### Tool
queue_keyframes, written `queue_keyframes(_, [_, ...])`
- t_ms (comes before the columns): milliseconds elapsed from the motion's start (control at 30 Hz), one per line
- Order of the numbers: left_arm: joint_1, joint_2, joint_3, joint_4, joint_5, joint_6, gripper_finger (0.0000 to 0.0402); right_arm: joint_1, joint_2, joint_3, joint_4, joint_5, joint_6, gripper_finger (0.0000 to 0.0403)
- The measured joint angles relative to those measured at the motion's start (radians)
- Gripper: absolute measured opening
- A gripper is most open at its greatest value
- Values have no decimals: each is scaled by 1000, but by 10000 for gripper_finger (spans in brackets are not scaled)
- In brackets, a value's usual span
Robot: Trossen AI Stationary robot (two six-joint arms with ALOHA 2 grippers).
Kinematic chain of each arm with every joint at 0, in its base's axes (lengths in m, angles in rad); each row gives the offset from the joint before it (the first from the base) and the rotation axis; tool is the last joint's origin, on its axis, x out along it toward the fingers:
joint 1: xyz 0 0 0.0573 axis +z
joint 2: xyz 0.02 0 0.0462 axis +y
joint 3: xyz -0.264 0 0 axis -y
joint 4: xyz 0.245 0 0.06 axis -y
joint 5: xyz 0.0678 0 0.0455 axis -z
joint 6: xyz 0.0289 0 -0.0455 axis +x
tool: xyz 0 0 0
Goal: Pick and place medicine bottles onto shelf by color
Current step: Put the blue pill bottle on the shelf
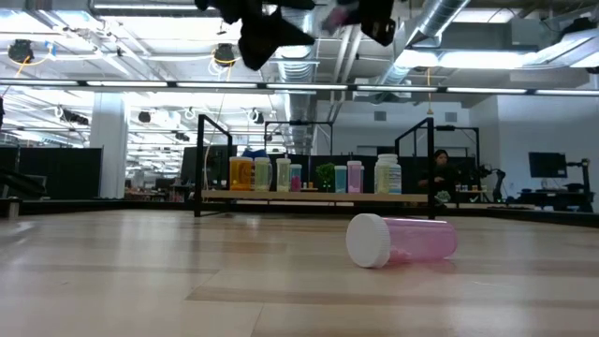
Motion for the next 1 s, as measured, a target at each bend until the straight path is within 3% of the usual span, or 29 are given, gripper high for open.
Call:
queue_keyframes(133, [-2,-16,0,-81,-4,-82,209,-76,11,-2,-70,91,-28,120])
queue_keyframes(367, [-69,-69,0,-184,-10,-181,210,-213,101,-2,-74,130,-43,123])
queue_keyframes(633, [-195,-123,0,-307,-166,-337,210,-336,224,27,-24,163,-21,124])
queue_keyframes(1000, [-221,-133,0,-398,-227,-413,210,-366,474,273,-115,256,-30,123])
